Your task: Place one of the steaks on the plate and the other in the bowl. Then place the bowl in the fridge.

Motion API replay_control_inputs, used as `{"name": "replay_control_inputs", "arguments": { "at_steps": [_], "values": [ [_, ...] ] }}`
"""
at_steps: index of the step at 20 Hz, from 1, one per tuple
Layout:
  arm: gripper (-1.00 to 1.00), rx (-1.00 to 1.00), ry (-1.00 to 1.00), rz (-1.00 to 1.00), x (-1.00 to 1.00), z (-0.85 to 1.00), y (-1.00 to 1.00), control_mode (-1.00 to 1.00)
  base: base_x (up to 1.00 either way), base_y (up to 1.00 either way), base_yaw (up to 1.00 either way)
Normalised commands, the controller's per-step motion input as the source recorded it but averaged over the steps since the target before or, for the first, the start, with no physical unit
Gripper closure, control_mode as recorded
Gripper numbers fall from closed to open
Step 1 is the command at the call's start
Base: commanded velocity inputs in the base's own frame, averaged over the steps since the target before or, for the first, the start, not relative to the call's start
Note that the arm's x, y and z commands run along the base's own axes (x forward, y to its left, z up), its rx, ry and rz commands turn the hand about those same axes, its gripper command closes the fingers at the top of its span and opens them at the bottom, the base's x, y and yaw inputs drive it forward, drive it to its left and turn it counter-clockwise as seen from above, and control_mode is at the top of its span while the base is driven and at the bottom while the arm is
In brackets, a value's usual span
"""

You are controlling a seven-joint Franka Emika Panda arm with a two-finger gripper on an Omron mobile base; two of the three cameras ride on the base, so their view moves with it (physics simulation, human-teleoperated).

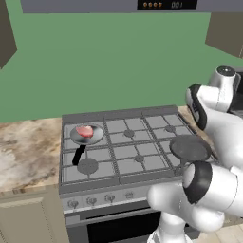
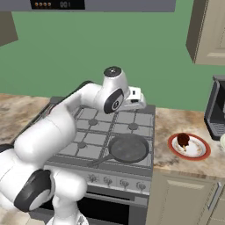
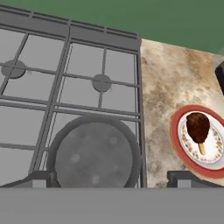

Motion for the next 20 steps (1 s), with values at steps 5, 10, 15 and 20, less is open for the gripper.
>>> {"name": "replay_control_inputs", "arguments": {
  "at_steps": [5, 10, 15, 20],
  "values": [
    [-1.00, 0.00, 0.00, 0.00, -0.06, 0.02, 0.95, -1.00, 0.00, 0.00, 0.00],
    [-1.00, 0.00, 0.01, 0.00, -0.02, 0.00, 1.00, -1.00, 0.00, 0.00, 0.00],
    [-1.00, 0.00, 0.08, 0.01, -0.05, 0.04, 1.00, -1.00, 0.00, 0.00, 0.00],
    [-1.00, 0.00, 0.10, 0.00, 0.00, 0.08, 1.00, -1.00, 0.00, 0.00, 0.00]
  ]
}}
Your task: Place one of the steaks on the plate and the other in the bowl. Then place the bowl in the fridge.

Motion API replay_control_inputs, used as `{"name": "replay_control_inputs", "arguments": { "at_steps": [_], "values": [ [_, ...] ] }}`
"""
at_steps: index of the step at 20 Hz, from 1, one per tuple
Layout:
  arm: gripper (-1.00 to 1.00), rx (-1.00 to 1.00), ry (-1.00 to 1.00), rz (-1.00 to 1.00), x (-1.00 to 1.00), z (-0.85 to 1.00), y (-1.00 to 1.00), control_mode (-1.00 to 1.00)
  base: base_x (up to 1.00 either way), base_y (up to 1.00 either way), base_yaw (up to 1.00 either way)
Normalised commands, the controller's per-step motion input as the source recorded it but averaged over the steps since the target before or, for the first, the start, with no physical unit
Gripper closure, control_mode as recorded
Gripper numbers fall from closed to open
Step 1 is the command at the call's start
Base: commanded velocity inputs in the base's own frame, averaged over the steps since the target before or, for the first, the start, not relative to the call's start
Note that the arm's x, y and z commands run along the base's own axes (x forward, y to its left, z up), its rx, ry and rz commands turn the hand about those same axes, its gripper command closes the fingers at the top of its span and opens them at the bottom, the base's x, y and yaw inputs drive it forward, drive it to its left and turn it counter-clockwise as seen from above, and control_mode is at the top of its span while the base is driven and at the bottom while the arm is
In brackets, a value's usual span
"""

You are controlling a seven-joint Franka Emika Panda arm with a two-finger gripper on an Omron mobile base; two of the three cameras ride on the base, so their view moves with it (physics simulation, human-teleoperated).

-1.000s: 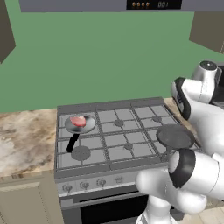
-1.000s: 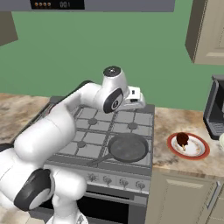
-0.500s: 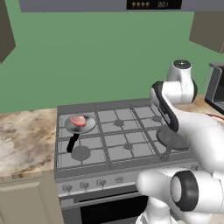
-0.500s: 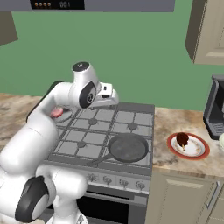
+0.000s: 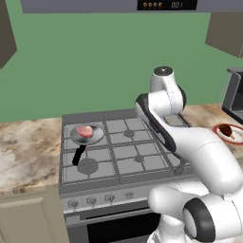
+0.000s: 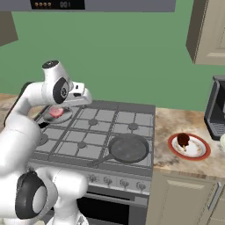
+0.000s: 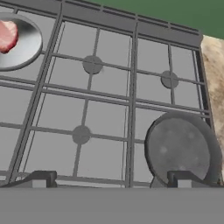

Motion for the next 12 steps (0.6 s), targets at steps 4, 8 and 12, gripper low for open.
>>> {"name": "replay_control_inputs", "arguments": {
  "at_steps": [4, 8, 12],
  "values": [
    [-1.00, 0.03, 0.01, 0.00, 0.03, -0.04, 0.99, -1.00, 0.00, 0.00, 0.00],
    [-1.00, 0.04, 0.03, 0.01, 0.29, -0.19, 0.79, -1.00, 0.00, 0.00, 0.00],
    [-1.00, 0.04, 0.00, 0.01, 0.27, -0.30, 0.79, -1.00, 0.00, 0.00, 0.00]
  ]
}}
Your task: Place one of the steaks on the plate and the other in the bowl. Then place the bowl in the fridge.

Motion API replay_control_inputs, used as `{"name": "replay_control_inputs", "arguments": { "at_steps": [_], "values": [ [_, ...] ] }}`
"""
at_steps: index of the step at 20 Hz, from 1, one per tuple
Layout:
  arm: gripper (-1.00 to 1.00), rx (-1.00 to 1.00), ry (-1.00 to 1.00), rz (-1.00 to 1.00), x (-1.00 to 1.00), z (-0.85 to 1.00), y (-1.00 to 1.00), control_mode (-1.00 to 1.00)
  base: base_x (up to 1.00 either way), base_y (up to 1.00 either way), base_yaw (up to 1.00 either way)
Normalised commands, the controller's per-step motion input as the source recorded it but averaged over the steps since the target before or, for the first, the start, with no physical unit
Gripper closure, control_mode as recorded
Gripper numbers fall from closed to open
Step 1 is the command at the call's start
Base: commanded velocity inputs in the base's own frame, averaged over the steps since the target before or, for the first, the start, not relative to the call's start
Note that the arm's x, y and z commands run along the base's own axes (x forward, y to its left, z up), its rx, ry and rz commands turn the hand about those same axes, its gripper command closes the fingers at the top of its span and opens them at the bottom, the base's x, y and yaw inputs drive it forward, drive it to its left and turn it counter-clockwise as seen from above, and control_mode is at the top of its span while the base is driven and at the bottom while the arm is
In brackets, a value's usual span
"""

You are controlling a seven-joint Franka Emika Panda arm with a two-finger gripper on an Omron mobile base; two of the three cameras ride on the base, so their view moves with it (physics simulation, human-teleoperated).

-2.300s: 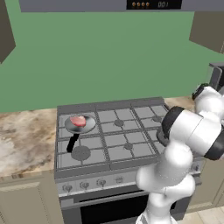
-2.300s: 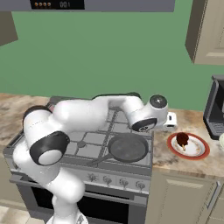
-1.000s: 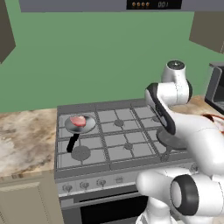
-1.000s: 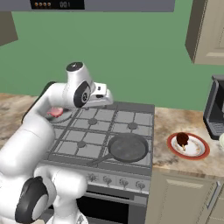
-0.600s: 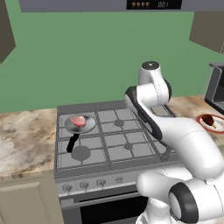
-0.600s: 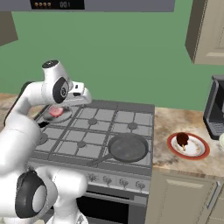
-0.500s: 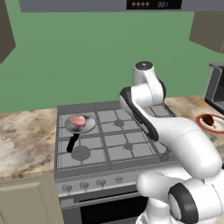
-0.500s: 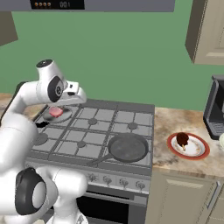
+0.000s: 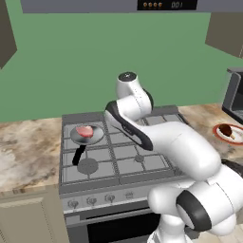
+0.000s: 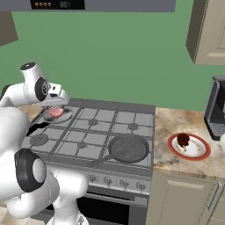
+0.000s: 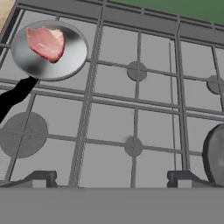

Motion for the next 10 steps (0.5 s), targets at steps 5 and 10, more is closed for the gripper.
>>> {"name": "replay_control_inputs", "arguments": {
  "at_steps": [5, 10],
  "values": [
    [-1.00, 0.06, 0.00, 0.01, 0.26, -0.15, 0.77, -1.00, 0.00, 0.00, 0.00],
    [-1.00, 0.03, -0.01, 0.04, 0.23, -0.16, 0.54, -1.00, 0.00, 0.00, 0.00]
  ]
}}
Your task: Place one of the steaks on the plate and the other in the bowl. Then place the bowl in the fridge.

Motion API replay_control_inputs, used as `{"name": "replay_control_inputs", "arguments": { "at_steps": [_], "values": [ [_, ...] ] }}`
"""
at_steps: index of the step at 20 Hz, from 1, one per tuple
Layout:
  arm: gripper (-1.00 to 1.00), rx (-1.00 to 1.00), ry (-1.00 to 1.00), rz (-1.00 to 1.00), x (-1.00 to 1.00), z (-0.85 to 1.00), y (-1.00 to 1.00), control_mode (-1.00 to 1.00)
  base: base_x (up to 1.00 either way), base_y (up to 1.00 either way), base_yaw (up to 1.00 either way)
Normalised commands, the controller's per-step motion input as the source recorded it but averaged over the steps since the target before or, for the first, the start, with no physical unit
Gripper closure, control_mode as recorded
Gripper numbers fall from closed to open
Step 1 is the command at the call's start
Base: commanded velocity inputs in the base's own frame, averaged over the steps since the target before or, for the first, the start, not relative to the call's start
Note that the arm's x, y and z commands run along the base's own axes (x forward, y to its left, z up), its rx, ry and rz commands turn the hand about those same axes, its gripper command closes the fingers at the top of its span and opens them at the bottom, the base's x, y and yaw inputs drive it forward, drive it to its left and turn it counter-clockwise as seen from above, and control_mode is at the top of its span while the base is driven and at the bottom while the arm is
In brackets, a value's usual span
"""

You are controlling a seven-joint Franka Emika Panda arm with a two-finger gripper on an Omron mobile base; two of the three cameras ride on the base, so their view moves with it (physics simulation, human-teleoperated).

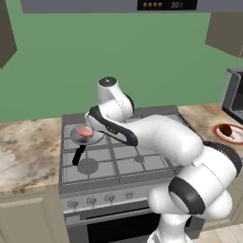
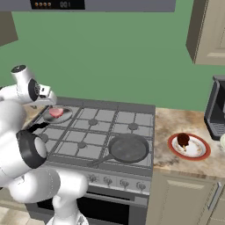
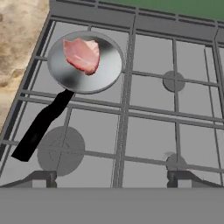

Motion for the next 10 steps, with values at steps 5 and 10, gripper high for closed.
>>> {"name": "replay_control_inputs", "arguments": {
  "at_steps": [5, 10],
  "values": [
    [-1.00, 0.00, 0.14, 0.04, 0.44, -0.25, 0.49, -1.00, 0.00, 0.00, 0.00],
    [-1.00, 0.00, 0.05, 0.01, 0.39, -0.05, 0.32, -1.00, 0.00, 0.00, 0.00]
  ]
}}
